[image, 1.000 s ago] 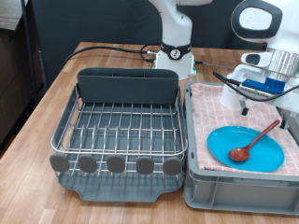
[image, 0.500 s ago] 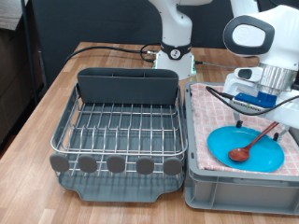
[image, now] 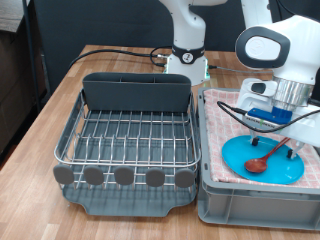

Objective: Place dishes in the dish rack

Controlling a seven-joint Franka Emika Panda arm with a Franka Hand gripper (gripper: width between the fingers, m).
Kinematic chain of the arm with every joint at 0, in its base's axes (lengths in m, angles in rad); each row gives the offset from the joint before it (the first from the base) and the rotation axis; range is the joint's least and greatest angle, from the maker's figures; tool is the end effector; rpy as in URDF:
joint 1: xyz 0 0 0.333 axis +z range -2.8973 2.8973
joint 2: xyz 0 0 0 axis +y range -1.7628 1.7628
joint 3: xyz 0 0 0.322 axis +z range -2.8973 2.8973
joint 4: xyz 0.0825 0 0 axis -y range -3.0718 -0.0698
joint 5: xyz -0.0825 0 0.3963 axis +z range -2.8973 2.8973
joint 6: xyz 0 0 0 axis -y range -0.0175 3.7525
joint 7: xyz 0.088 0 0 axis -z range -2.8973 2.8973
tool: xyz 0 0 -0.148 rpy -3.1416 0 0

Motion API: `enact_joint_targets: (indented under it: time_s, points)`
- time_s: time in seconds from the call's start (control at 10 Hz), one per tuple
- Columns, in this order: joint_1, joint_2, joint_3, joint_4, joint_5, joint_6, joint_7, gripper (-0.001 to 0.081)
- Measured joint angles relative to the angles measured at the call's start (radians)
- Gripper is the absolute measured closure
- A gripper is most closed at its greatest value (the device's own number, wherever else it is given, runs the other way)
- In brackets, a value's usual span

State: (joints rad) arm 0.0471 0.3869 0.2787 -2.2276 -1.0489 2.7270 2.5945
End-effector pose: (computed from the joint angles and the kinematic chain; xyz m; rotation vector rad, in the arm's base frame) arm 0.5288 0.2045 0.1670 -2.3189 1.8635 -0.5859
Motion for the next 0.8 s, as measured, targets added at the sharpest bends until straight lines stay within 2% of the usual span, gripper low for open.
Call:
enact_joint_targets:
  time_s: [0.1, 0.2, 0.4, 0.5, 0.6, 0.8]
  points:
    - [0.001, 0.0, -0.004, 0.001, -0.015, 0.001, 0.014, 0.022]
    - [0.002, 0.0, -0.006, 0.001, -0.019, 0.002, 0.014, 0.022]
    - [0.002, 0.0, -0.008, 0.001, -0.021, 0.002, 0.015, 0.0568]
    - [0.002, 0.0, -0.009, 0.001, -0.021, 0.002, 0.016, 0.0568]
    - [0.002, 0.0, -0.009, 0.001, -0.021, 0.002, 0.016, 0.0721]
    - [0.002, -0.006, -0.004, 0.001, -0.007, -0.003, 0.008, 0.072]
